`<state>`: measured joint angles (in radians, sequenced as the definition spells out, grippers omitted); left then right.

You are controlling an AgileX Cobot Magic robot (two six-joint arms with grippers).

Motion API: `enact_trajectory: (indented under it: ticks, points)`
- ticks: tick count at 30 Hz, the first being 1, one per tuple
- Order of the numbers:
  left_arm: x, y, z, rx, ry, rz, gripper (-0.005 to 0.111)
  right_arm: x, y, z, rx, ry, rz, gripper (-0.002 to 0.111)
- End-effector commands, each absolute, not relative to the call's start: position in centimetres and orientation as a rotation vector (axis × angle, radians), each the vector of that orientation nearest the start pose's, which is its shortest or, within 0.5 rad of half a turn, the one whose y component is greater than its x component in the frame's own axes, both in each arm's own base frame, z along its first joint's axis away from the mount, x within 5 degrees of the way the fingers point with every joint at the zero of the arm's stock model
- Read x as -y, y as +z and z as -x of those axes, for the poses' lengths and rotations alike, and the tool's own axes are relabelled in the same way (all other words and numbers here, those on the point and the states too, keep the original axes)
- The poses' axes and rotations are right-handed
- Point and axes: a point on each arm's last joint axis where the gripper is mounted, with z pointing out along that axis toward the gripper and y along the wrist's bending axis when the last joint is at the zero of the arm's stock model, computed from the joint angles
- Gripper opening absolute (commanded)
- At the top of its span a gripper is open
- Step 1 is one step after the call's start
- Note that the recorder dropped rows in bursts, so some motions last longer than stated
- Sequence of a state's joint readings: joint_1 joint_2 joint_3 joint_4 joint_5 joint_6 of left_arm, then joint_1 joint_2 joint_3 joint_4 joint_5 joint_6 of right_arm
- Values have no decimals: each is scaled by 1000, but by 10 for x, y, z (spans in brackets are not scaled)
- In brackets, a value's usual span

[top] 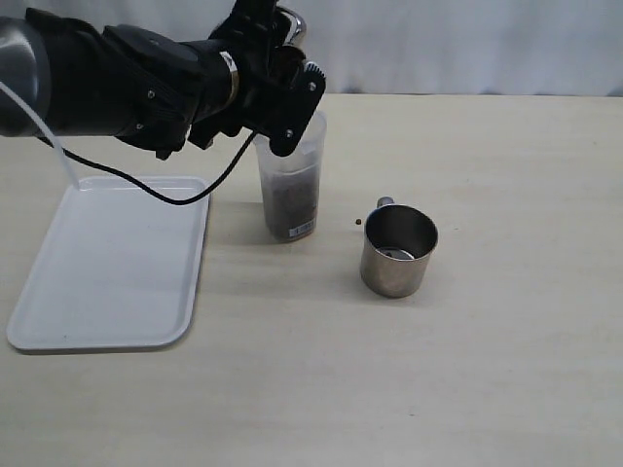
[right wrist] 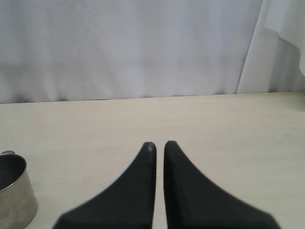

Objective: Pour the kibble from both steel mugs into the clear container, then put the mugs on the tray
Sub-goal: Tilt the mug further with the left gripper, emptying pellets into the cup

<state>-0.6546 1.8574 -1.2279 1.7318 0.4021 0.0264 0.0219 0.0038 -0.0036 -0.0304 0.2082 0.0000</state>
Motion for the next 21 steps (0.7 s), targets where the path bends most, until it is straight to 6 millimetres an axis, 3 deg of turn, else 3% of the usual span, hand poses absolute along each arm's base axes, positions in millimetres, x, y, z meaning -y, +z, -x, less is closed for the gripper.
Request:
enact_trajectory:
  ticks: [1, 21]
  points:
    - [228, 241, -353, -986, 1102, -1933, 0, 0, 194, -56, -1694, -19, 35, 5]
    - [227, 243, -352, -983, 1128, -1929, 0, 0, 194, -56, -1694, -19, 35, 5]
